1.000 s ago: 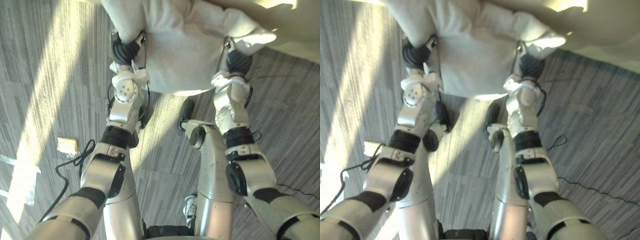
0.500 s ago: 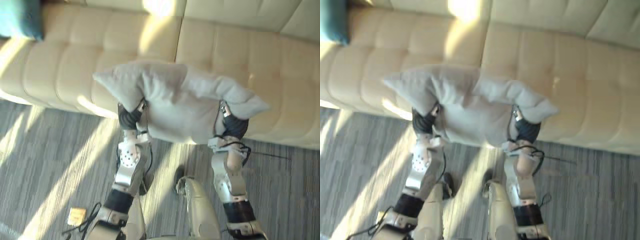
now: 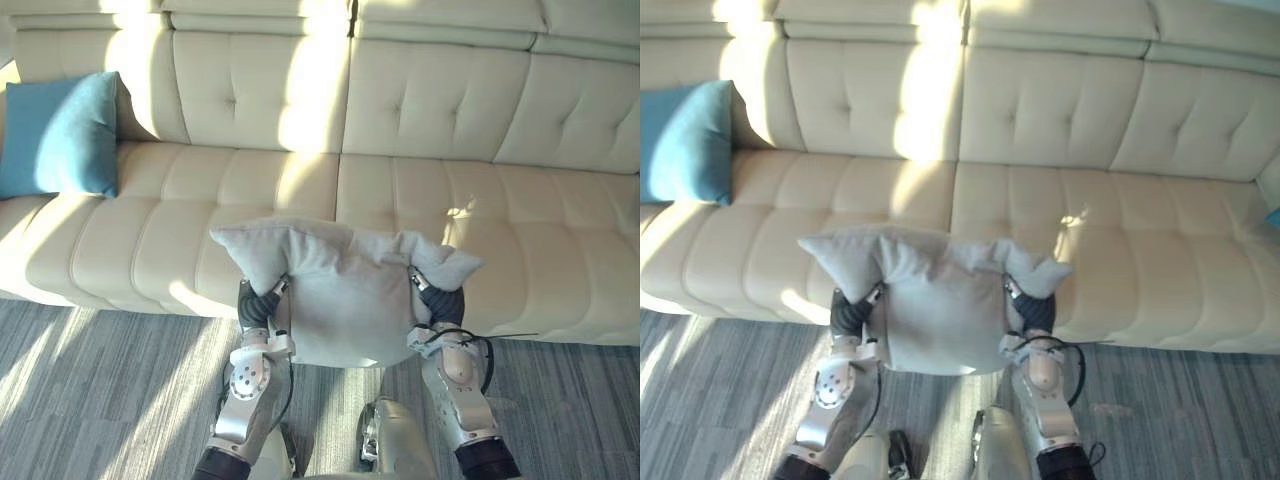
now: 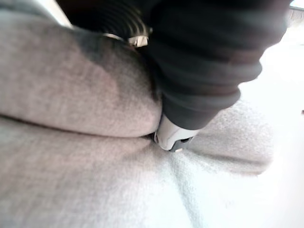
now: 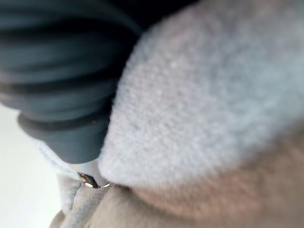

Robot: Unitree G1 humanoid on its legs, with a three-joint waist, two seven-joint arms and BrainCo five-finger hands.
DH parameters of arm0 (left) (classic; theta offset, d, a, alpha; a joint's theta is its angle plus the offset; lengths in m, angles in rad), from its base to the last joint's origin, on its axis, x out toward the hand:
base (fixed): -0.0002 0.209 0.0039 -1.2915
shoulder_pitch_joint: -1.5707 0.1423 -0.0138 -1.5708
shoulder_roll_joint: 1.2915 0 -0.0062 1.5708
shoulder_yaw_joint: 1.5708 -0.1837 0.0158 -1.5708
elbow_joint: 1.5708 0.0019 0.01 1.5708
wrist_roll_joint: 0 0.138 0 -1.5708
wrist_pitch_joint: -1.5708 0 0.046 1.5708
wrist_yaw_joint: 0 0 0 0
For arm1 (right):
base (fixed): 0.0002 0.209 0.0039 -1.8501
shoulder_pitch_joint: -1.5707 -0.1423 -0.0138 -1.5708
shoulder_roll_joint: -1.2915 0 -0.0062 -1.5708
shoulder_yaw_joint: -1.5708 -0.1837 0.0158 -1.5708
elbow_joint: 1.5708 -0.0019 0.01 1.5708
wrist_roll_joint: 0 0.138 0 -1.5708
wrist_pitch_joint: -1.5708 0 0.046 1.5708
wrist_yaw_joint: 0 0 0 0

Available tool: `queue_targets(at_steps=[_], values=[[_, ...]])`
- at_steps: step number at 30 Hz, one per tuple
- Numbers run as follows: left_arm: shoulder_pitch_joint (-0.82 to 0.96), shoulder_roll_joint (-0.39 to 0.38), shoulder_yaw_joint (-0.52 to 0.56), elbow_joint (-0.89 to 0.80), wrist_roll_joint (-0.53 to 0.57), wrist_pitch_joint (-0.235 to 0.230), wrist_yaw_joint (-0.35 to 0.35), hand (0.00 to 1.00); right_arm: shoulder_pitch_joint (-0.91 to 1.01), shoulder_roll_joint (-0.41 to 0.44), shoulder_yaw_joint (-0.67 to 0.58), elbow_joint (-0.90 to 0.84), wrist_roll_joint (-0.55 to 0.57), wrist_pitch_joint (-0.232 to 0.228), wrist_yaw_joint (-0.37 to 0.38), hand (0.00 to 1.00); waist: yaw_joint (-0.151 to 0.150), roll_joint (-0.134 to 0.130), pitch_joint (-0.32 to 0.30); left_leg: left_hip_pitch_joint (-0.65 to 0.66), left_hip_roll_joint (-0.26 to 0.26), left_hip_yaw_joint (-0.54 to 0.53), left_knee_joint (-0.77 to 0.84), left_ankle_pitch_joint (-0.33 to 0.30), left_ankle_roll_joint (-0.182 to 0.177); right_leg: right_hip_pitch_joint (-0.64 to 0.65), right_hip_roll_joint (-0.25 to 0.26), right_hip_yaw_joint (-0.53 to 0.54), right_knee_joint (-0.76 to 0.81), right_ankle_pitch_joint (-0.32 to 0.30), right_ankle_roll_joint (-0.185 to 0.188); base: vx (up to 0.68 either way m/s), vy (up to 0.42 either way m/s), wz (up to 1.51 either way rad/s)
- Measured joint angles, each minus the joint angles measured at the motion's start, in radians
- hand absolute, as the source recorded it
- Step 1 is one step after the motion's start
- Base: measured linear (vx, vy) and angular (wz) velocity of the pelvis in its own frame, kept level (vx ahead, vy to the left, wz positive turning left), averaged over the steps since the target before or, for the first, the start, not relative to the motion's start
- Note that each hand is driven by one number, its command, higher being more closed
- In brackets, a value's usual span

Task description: Pick up cushions and gather them together orderly.

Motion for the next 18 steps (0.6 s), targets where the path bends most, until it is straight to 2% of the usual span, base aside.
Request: queue_targets(at_steps=[2, 3, 4, 6, 7, 8, 9, 10, 12, 13, 14, 15, 16, 18], values=[[0.001, 0.008, -0.002, 0.000, 0.001, 0.000, -0.002, 1.00, 0.000, -0.015, 0.007, 0.000, 0.000, 0.000, 0.010, 1.00, -0.007, -0.014, -0.020, 0.038, -0.017, -0.002, -0.084, 0.035, -0.036, 0.010, 0.030, 0.003, -0.307, 0.160, -0.007, 0.32, -0.062, 0.19], [-0.001, 0.007, -0.004, 0.008, 0.002, 0.003, -0.014, 1.00, -0.002, -0.023, 0.006, 0.001, 0.000, 0.000, 0.013, 1.00, -0.025, -0.014, -0.032, 0.057, -0.027, -0.020, -0.112, 0.042, -0.062, 0.032, 0.044, 0.025, -0.395, 0.321, -0.071, 0.37, -0.097, 0.16], [-0.001, 0.000, -0.005, 0.011, 0.001, 0.003, -0.015, 1.00, -0.010, -0.035, 0.007, 0.002, 0.000, 0.003, 0.014, 1.00, -0.019, 0.006, -0.035, 0.061, -0.015, -0.029, -0.124, 0.047, -0.070, 0.031, 0.062, 0.023, -0.396, 0.328, -0.067, 0.46, -0.121, -0.07], [-0.021, 0.003, -0.024, 0.022, 0.001, 0.003, -0.016, 1.00, -0.022, -0.055, 0.002, -0.004, 0.000, 0.004, 0.014, 1.00, -0.019, 0.036, -0.050, 0.064, 0.008, -0.072, -0.167, 0.064, -0.100, -0.010, 0.083, 0.020, -0.330, 0.270, -0.084, 0.37, -0.082, -0.11], [-0.048, 0.000, -0.047, 0.057, 0.002, 0.004, -0.018, 1.00, -0.008, -0.060, -0.015, -0.004, 0.000, 0.007, 0.014, 1.00, -0.038, 0.046, -0.055, 0.032, 0.032, -0.107, -0.092, 0.057, -0.113, -0.009, 0.081, -0.012, -0.291, 0.229, -0.089, 0.35, -0.089, 0.38], [-0.060, -0.004, -0.054, 0.074, 0.002, 0.005, -0.020, 1.00, 0.002, -0.059, -0.026, -0.006, 0.000, 0.007, 0.014, 1.00, -0.046, 0.049, -0.055, 0.006, 0.042, -0.120, -0.028, 0.056, -0.114, 0.006, 0.080, -0.031, -0.291, 0.218, -0.091, 0.41, -0.105, 0.56], [-0.074, -0.016, -0.063, 0.104, 0.002, 0.007, -0.030, 1.00, 0.018, -0.062, -0.039, -0.008, 0.000, 0.009, 0.014, 1.00, -0.047, 0.050, -0.054, -0.049, 0.070, -0.126, 0.123, 0.070, -0.130, 0.047, 0.086, -0.054, -0.300, 0.200, -0.093, 0.31, -0.070, 0.43], [-0.073, -0.031, -0.065, 0.129, 0.001, 0.007, -0.036, 1.00, 0.041, -0.068, -0.041, -0.042, 0.000, 0.019, 0.012, 1.00, -0.045, 0.063, -0.047, -0.094, 0.121, -0.114, 0.295, 0.122, -0.124, 0.118, 0.107, -0.067, -0.328, 0.184, -0.093, 0.30, -0.059, 0.27], [-0.061, -0.035, -0.066, 0.136, 0.000, 0.008, -0.039, 1.00, 0.083, -0.068, -0.040, -0.116, -0.001, 0.019, 0.011, 1.00, -0.033, 0.065, -0.046, -0.124, 0.164, -0.093, 0.449, 0.244, -0.100, 0.212, 0.114, -0.067, -0.374, 0.170, -0.092, 0.27, -0.008, 0.08], [-0.057, -0.035, -0.068, 0.131, 0.000, 0.006, -0.044, 1.00, 0.101, -0.069, -0.042, -0.169, -0.001, 0.017, 0.010, 1.00, -0.023, 0.070, -0.050, -0.149, 0.191, -0.072, 0.524, 0.249, -0.077, 0.250, 0.107, -0.066, -0.399, 0.165, -0.091, 0.33, 0.062, 0.10], [-0.063, -0.037, -0.072, 0.121, -0.001, 0.005, -0.058, 1.00, 0.102, -0.067, -0.052, -0.219, -0.002, 0.009, 0.007, 1.00, -0.019, 0.082, -0.058, -0.208, 0.207, -0.049, 0.556, 0.187, -0.065, 0.265, 0.101, -0.069, -0.426, 0.165, -0.090, 0.25, 0.080, 0.11], [-0.069, -0.038, -0.075, 0.120, -0.001, 0.005, -0.060, 1.00, 0.100, -0.065, -0.061, -0.232, -0.003, 0.002, 0.007, 1.00, -0.017, 0.083, -0.059, -0.233, 0.207, -0.044, 0.545, 0.161, -0.055, 0.269, 0.094, -0.070, -0.439, 0.166, -0.088, 0.25, 0.120, 0.11], [-0.075, -0.039, -0.079, 0.121, -0.001, 0.007, -0.061, 1.00, 0.091, -0.059, -0.076, -0.233, -0.017, -0.003, 0.004, 1.00, -0.013, 0.081, -0.058, -0.260, 0.201, -0.038, 0.485, 0.126, -0.042, 0.276, 0.080, -0.073, -0.449, 0.170, -0.082, 0.15, 0.103, 0.13], [-0.075, -0.040, -0.091, 0.124, -0.001, 0.013, -0.062, 1.00, 0.087, -0.058, -0.082, -0.221, -0.038, -0.004, -0.006, 1.00, -0.012, 0.079, -0.057, -0.262, 0.162, -0.086, 0.267, 0.120, -0.043, 0.302, 0.058, -0.078, -0.462, 0.177, -0.069, 0.15, 0.164, 0.10]])
